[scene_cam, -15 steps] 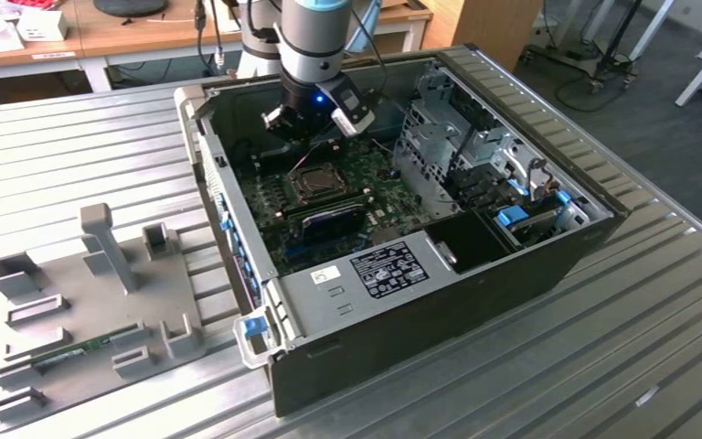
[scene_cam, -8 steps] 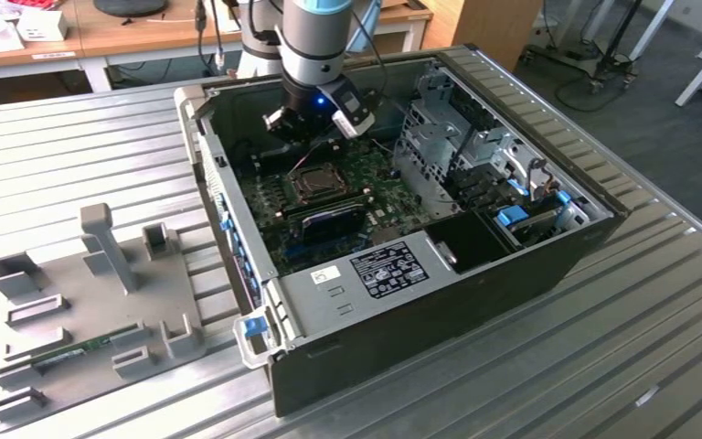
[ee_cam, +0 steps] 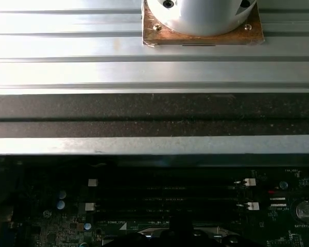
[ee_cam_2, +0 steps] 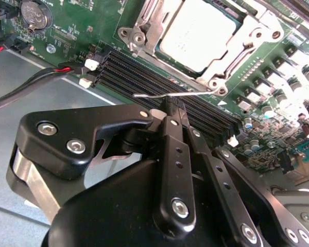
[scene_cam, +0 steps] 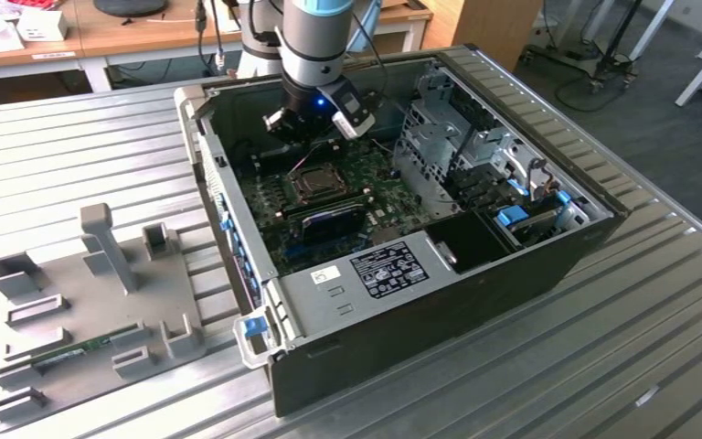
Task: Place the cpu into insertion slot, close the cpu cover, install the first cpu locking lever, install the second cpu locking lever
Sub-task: 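Install the first cpu locking lever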
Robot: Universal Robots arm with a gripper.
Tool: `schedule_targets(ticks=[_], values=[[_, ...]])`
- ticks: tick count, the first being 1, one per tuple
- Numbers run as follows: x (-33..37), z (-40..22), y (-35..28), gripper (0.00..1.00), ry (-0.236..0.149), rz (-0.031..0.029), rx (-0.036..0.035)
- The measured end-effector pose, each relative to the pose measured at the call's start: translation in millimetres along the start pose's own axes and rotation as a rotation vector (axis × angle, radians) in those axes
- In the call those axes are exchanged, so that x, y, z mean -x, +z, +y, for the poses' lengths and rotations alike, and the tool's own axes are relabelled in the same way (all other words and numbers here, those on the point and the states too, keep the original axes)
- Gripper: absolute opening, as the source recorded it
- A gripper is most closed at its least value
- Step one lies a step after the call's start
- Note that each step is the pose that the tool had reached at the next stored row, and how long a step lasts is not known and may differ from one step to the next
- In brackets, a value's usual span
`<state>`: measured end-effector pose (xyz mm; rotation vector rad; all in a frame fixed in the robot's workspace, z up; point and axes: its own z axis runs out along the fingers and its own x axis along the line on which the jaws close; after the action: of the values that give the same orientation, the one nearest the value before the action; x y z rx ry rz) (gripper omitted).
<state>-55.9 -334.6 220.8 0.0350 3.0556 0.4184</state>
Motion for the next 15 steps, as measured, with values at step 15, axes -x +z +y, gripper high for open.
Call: schedule_targets(ticks=[15], values=[[2.3, -0.4, 1.8, 0.1, 0.0, 0.0, 0.0003]])
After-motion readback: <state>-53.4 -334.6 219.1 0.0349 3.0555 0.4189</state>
